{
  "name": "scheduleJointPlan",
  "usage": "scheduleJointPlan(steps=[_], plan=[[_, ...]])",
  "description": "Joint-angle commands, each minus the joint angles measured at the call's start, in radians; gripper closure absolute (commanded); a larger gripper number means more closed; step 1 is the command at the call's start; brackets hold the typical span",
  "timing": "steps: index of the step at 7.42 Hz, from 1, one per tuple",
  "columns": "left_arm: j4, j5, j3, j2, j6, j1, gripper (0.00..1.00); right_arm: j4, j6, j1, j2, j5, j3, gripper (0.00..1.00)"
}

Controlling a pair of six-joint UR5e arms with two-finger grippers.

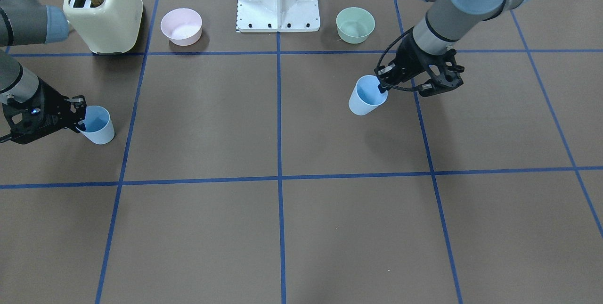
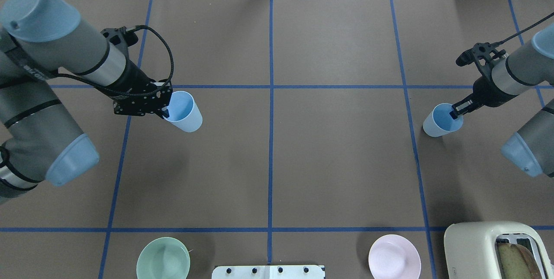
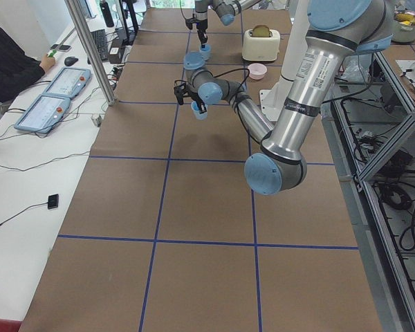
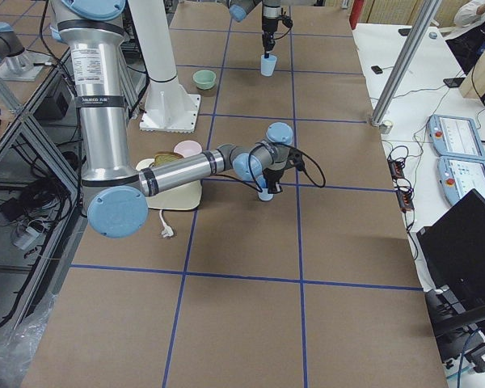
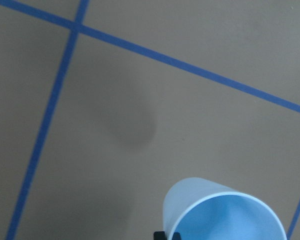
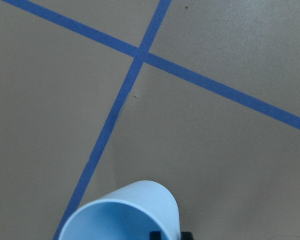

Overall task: Stack blue cups with both arms
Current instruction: 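Lift the left cup toward the table center while the right gripper lifts its cup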

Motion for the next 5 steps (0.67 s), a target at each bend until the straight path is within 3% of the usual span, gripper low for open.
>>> scheduleJointPlan(steps=[1, 3, 5], plan=[[0.108, 0.099, -0.002, -0.099, -0.054, 0.085, 1.0, 0.0, 0.002, 0.003, 0.013, -0.001, 0.007, 1.0], [0.106, 0.19, 0.024, -0.166, -0.149, 0.194, 1.0, -0.017, 0.005, 0.033, 0.064, 0.007, 0.007, 1.0], [0.1, 0.229, 0.133, -0.261, -0.18, 0.223, 1.0, -0.189, 0.006, 0.046, 0.181, 0.011, 0.045, 1.0]])
